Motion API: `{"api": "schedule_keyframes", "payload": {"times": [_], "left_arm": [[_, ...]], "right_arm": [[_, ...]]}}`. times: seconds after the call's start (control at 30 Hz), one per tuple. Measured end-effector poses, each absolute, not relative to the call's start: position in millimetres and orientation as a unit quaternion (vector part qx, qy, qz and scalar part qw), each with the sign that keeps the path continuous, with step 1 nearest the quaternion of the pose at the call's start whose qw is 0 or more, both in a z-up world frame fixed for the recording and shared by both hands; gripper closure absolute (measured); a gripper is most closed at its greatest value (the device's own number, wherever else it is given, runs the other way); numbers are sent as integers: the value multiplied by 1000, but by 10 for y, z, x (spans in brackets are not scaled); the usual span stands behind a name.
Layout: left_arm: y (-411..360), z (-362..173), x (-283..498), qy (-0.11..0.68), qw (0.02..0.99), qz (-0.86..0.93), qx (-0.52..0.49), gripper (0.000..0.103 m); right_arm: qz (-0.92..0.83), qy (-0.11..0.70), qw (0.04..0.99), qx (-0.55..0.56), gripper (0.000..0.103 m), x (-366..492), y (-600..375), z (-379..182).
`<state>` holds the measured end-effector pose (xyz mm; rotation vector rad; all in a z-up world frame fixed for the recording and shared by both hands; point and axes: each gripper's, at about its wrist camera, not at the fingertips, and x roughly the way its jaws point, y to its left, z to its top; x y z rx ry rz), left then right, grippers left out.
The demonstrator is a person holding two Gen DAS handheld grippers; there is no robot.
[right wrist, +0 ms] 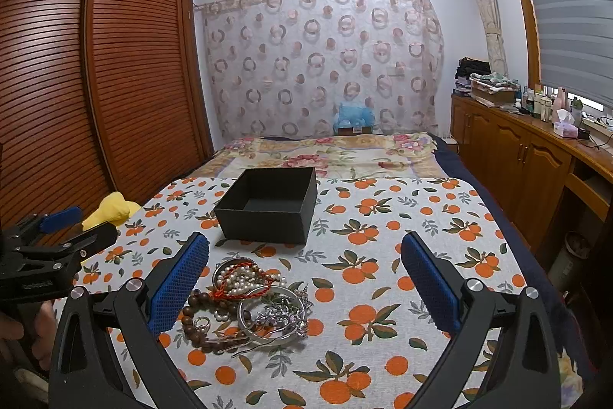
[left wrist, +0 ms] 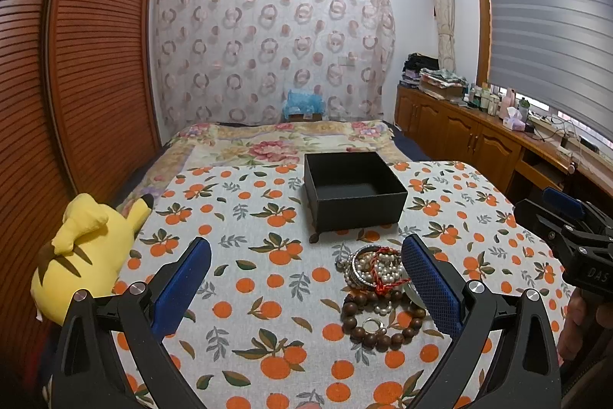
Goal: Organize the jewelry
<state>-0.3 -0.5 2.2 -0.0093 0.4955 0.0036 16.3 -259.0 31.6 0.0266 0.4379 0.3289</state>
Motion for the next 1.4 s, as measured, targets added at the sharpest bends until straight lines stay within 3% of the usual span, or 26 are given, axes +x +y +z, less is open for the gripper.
{"api": "schedule_keyframes", "payload": {"times": [1.4], "left_arm": [[-15, 19, -7, 245, 969, 1, -5, 6]], "right_arm": [[164, 215, 963, 14, 2, 142, -2572, 333]]}}
